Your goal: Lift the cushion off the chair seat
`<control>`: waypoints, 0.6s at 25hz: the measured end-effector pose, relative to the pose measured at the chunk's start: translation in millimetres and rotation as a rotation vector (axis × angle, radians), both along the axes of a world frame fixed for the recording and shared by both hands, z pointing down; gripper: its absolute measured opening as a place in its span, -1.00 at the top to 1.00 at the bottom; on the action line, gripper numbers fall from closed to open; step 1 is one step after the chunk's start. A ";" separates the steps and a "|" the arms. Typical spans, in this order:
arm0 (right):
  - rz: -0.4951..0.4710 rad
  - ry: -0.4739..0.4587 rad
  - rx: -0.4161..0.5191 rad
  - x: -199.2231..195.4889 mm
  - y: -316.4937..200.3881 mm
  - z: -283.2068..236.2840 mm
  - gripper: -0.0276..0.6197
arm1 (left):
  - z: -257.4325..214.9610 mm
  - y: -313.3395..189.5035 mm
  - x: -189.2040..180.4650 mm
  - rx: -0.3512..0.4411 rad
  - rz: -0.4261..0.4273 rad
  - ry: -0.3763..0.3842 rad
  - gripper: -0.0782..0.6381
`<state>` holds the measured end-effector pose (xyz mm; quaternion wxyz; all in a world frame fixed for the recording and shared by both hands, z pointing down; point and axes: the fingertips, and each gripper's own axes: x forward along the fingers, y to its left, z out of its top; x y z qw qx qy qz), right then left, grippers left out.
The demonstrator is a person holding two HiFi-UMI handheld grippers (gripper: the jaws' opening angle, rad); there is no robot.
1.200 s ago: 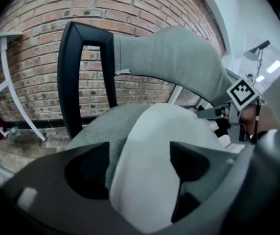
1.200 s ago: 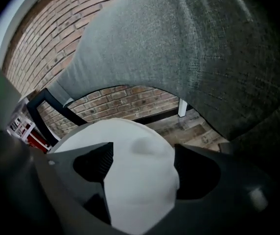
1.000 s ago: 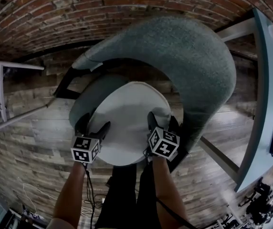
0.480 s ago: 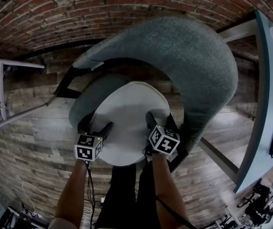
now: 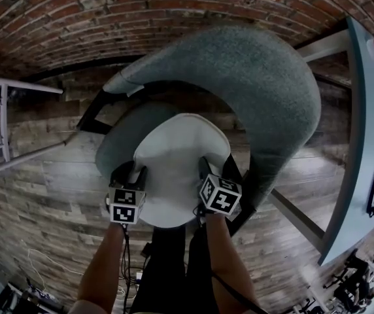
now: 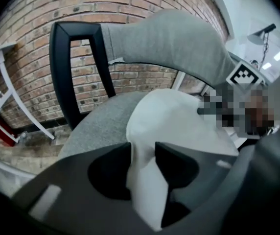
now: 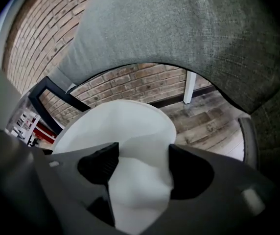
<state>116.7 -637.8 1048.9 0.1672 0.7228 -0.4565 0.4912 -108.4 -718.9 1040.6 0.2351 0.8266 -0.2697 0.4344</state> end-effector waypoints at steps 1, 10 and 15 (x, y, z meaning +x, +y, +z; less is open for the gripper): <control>-0.007 0.011 -0.006 -0.6 0.9 -3.0 -0.03 | -2.7 -0.5 -0.3 0.012 -0.008 -0.011 0.39; -0.014 0.088 0.006 1.3 -4.1 -37.4 0.59 | -28.3 -2.4 -11.2 0.106 -0.104 -0.032 0.71; -0.052 0.089 0.057 -6.3 -11.4 -67.5 0.64 | -55.5 -2.8 -21.9 0.158 -0.185 -0.027 0.73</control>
